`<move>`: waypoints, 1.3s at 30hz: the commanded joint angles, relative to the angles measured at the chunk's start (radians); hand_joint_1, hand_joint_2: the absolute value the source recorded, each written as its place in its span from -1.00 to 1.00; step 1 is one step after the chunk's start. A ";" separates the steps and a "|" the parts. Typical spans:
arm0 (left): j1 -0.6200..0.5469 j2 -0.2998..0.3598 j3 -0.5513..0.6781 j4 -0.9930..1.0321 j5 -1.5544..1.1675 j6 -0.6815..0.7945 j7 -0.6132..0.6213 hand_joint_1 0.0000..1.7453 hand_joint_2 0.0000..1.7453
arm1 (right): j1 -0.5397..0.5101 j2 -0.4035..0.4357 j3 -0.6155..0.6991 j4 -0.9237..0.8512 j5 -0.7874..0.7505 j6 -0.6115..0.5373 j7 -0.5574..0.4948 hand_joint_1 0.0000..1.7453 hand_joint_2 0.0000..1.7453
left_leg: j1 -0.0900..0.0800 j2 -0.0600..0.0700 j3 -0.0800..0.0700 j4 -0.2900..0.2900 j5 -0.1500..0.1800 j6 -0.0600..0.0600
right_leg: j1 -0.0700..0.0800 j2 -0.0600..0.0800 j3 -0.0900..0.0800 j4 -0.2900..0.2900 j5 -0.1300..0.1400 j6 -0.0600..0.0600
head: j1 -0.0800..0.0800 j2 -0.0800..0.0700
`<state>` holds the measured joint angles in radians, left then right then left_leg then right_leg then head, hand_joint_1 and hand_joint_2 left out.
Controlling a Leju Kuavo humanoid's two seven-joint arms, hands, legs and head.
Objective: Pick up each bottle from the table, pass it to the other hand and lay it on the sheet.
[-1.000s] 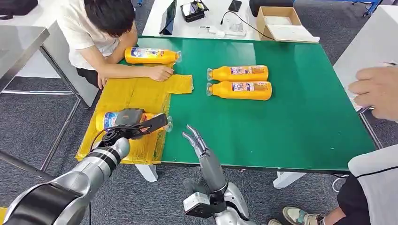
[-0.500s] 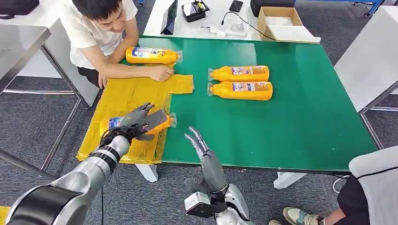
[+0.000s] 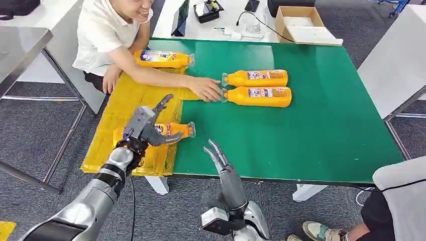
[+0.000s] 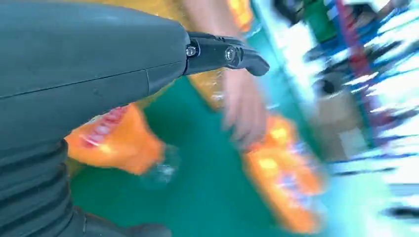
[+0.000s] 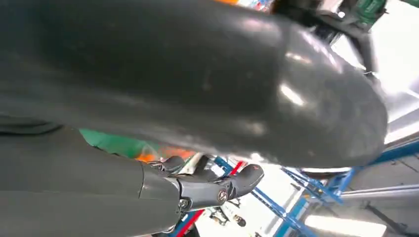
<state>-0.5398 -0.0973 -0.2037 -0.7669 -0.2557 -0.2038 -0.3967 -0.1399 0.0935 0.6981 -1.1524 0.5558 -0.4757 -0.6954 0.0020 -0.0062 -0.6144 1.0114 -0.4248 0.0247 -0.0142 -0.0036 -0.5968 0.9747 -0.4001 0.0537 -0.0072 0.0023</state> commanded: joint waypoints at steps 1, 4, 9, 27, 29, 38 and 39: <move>0.236 0.093 0.008 -0.485 0.296 -0.055 -0.012 -1.00 1.00 | 0.026 -0.039 -0.049 -0.013 -0.014 0.050 -0.003 -1.00 -1.00 | 0.000 0.006 0.004 -0.001 -0.003 -0.001 | 0.000 0.005 0.003 0.000 -0.001 -0.002 | 0.000 0.000; 0.229 0.091 0.002 -0.471 0.296 -0.053 -0.012 -1.00 1.00 | 0.027 -0.040 -0.048 -0.014 -0.012 0.049 -0.003 -1.00 -1.00 | 0.000 0.004 0.003 0.000 -0.002 -0.002 | 0.000 0.003 0.001 0.000 -0.002 -0.003 | 0.000 0.000; 0.226 0.084 0.007 -0.463 0.309 -0.051 -0.014 -1.00 1.00 | 0.029 -0.038 -0.052 -0.010 -0.011 0.050 -0.003 -1.00 -1.00 | 0.001 0.001 0.002 0.000 -0.002 -0.001 | 0.000 0.002 0.001 0.000 -0.002 -0.003 | 0.000 0.000; 0.487 -0.022 -0.040 -0.834 0.244 0.528 -0.037 -1.00 1.00 | -0.214 -0.255 -0.479 0.465 0.553 -0.108 0.407 -1.00 1.00 | -0.003 0.000 0.001 0.000 -0.002 0.000 | -0.003 0.001 0.002 -0.001 -0.001 -0.001 | 0.000 0.000; 0.481 -0.010 -0.068 -0.821 0.278 0.523 -0.016 -1.00 1.00 | -0.250 -0.248 -0.454 0.520 0.595 -0.107 0.426 -1.00 1.00 | -0.003 0.000 0.002 0.000 -0.002 0.000 | -0.002 0.002 0.002 -0.002 -0.001 -0.002 | 0.000 0.000; 0.470 -0.002 -0.084 -0.803 0.267 0.543 -0.017 -1.00 1.00 | -0.309 -0.258 -0.386 0.550 0.701 -0.123 0.502 -1.00 1.00 | -0.001 0.001 0.003 0.000 -0.002 -0.001 | 0.000 0.002 0.003 -0.001 -0.001 -0.002 | 0.000 0.000; 0.469 -0.002 -0.085 -0.803 0.267 0.543 -0.017 -1.00 1.00 | -0.310 -0.260 -0.387 0.551 0.701 -0.122 0.502 -1.00 1.00 | -0.001 0.000 0.001 0.000 -0.001 0.000 | -0.001 0.001 0.001 -0.001 0.000 -0.001 | 0.000 0.000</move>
<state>-0.0552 -0.1099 -0.2568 -1.5869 0.0111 0.3357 -0.4200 -0.3645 -0.1663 0.2705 -0.7255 1.2459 -0.6001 -0.2018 0.0013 -0.0081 -0.6159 1.0115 -0.4245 0.0254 -0.0150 -0.0039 -0.5977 0.9738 -0.3999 0.0540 -0.0076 0.0023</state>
